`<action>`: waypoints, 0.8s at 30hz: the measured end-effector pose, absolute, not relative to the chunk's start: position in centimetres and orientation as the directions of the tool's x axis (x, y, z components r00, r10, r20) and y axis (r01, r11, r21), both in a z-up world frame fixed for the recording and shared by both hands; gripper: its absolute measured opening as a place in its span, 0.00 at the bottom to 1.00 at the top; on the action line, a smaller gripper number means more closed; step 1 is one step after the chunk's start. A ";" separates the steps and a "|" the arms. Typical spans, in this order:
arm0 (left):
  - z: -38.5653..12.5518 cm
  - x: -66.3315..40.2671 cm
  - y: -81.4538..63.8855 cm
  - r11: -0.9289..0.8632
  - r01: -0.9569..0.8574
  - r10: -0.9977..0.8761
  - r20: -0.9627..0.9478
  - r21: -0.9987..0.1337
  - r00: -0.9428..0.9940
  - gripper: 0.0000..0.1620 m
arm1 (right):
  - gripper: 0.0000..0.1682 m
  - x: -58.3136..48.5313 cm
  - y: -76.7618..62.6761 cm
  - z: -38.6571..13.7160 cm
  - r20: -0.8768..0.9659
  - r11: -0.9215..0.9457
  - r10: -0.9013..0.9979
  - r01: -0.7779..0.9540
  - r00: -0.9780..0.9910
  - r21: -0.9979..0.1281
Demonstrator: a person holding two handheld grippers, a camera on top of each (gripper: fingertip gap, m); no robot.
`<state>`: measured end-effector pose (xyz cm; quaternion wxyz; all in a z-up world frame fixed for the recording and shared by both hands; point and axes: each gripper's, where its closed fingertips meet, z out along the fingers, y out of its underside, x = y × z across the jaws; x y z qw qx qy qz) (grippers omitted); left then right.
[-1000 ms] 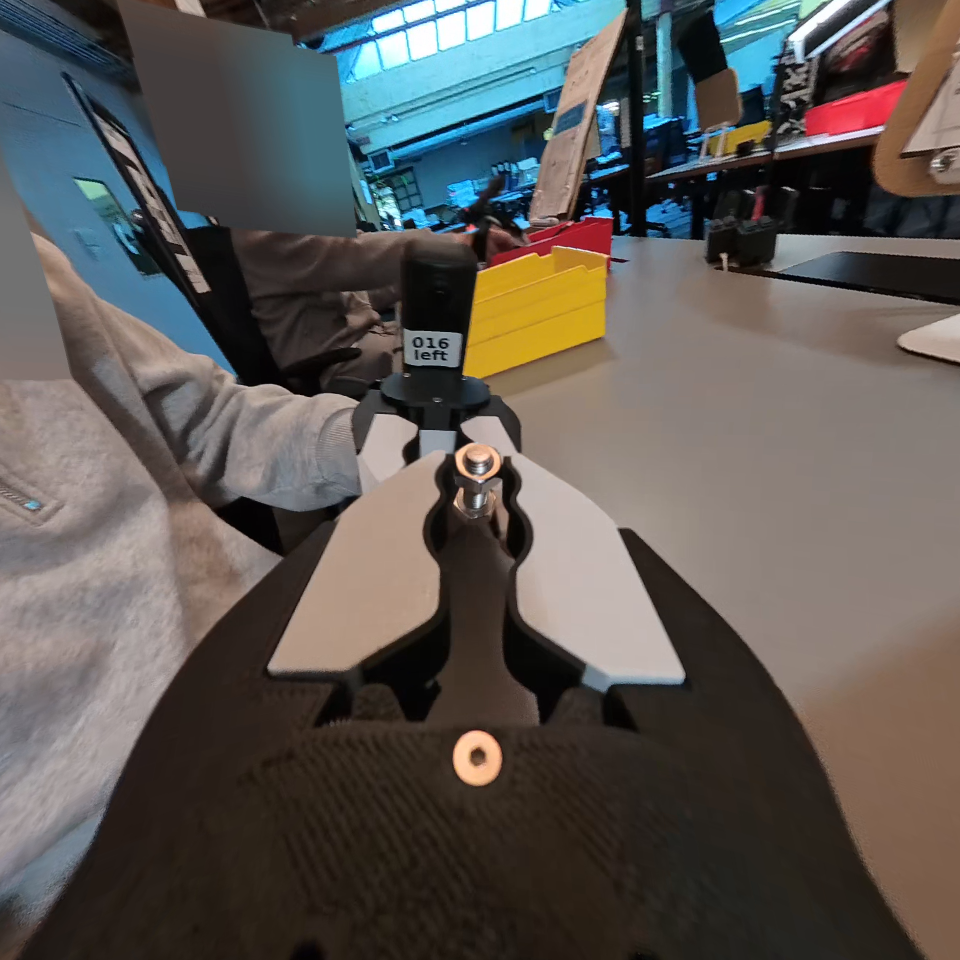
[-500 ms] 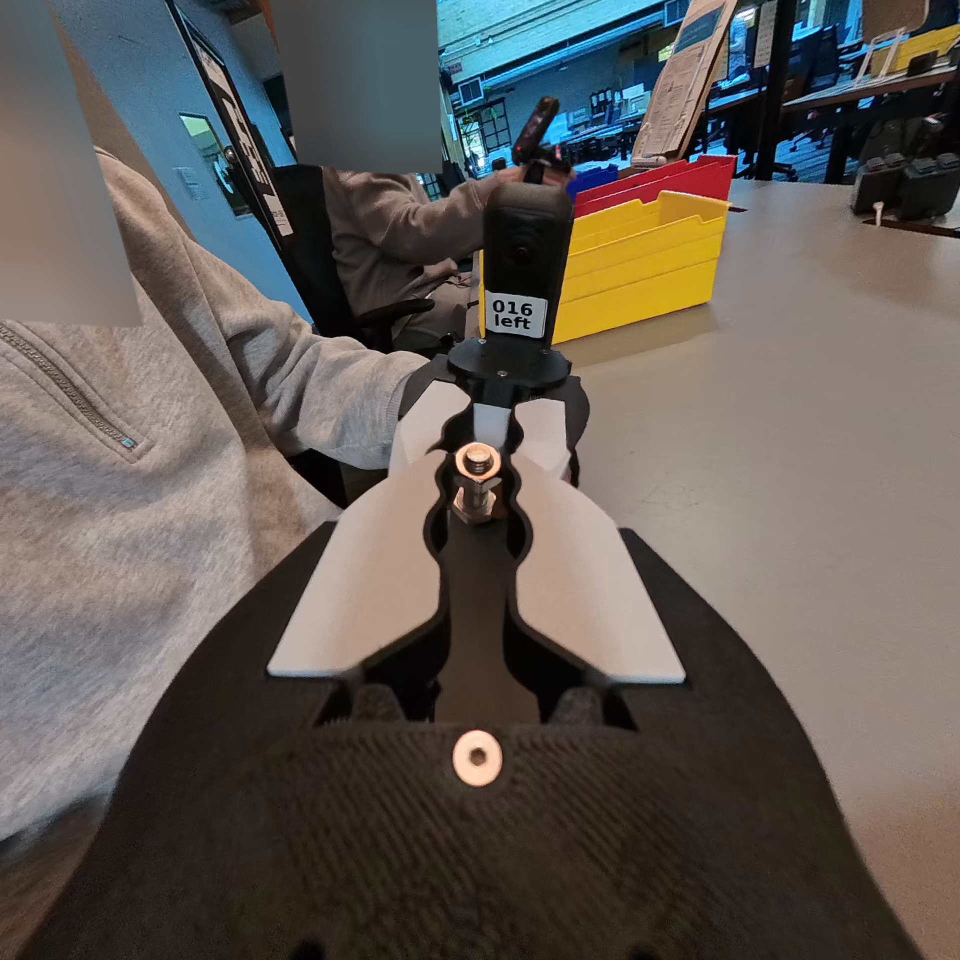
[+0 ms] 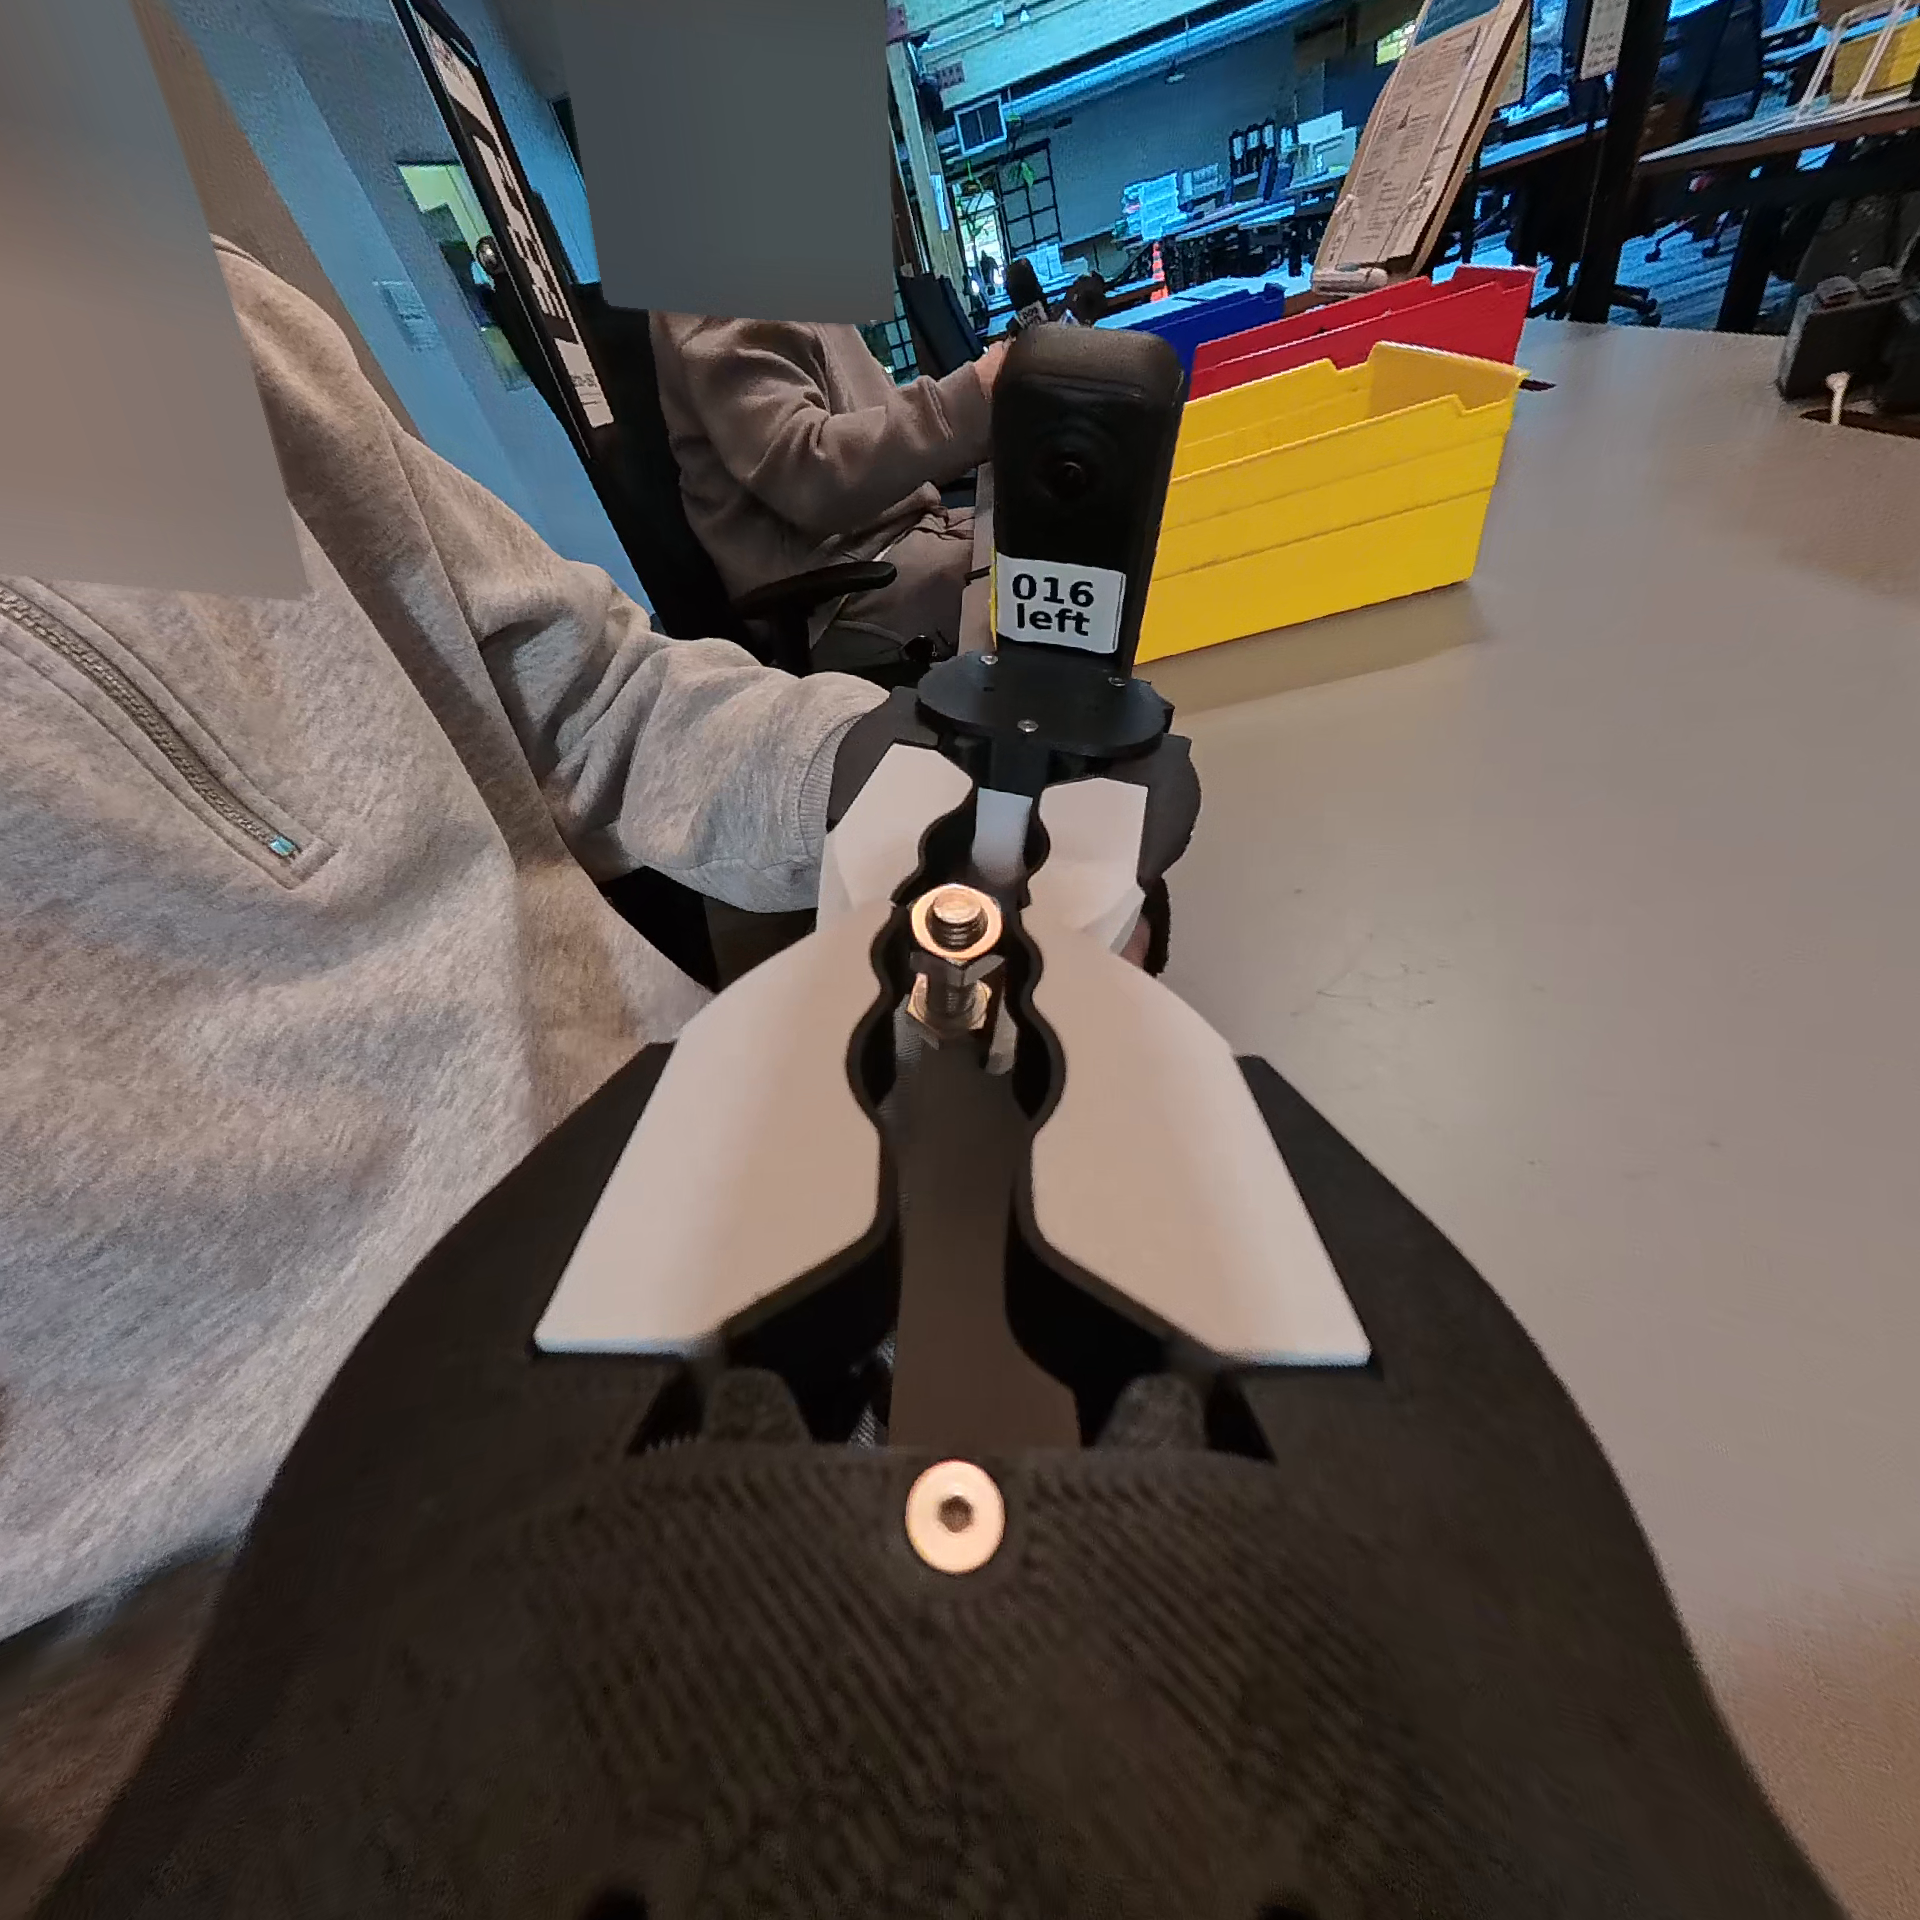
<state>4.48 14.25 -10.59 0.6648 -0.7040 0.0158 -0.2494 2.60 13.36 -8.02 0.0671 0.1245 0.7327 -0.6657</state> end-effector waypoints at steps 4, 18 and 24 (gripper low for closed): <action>-10.6 4.3 14.3 -0.109 0.314 -0.342 0.332 -0.943 0.879 0.15 | 0.11 2.6 13.3 -8.1 -0.258 0.086 0.097 0.266 -0.961 -0.960; -10.4 4.0 14.3 -0.087 0.319 -0.335 0.329 -0.944 0.883 0.10 | 0.11 2.6 13.3 -8.0 -0.250 0.081 0.097 0.258 -0.963 -0.963; -10.3 3.7 14.4 -0.071 0.299 -0.313 0.306 -0.951 0.899 0.11 | 0.11 2.3 13.4 -7.8 -0.265 0.047 0.102 0.271 -0.959 -0.962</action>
